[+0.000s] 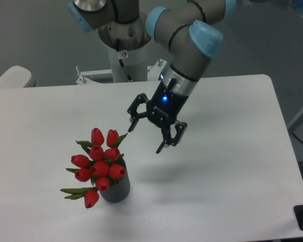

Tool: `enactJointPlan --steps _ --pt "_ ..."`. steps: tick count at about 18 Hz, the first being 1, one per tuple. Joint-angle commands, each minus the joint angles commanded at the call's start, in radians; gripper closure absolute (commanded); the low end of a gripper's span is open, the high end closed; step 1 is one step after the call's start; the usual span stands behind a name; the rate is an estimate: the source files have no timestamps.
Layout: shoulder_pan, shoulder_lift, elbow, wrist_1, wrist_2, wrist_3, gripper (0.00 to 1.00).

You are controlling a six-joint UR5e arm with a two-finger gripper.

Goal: Pick up the flowers from the vase
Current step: 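Move the open gripper toward the red tulip stems above the vase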

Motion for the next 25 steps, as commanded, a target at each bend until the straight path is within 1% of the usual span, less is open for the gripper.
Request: enactJointPlan --steps 1,3,6,7,9,10,18,21,23,25 --pt "0.0 -0.006 -0.006 0.028 -0.037 -0.009 0.0" --pt "-0.002 -0.012 -0.008 0.042 -0.08 -0.006 0.0" --pt "-0.005 -0.025 -0.009 0.054 -0.082 -0.005 0.0" --pt "-0.009 -0.029 -0.008 0.068 -0.082 -0.002 0.0" --pt "-0.037 -0.07 0.008 0.135 -0.083 -0.008 0.0" --pt "-0.043 -0.078 0.009 0.151 -0.085 -0.008 0.0" --pt "-0.043 -0.106 0.015 0.154 -0.095 -0.006 0.0" --pt "-0.049 -0.13 0.034 0.154 -0.097 -0.008 0.0" --pt "-0.057 -0.135 0.04 0.154 -0.098 -0.009 0.0" --pt "-0.06 -0.135 0.032 0.154 -0.098 -0.028 0.0"
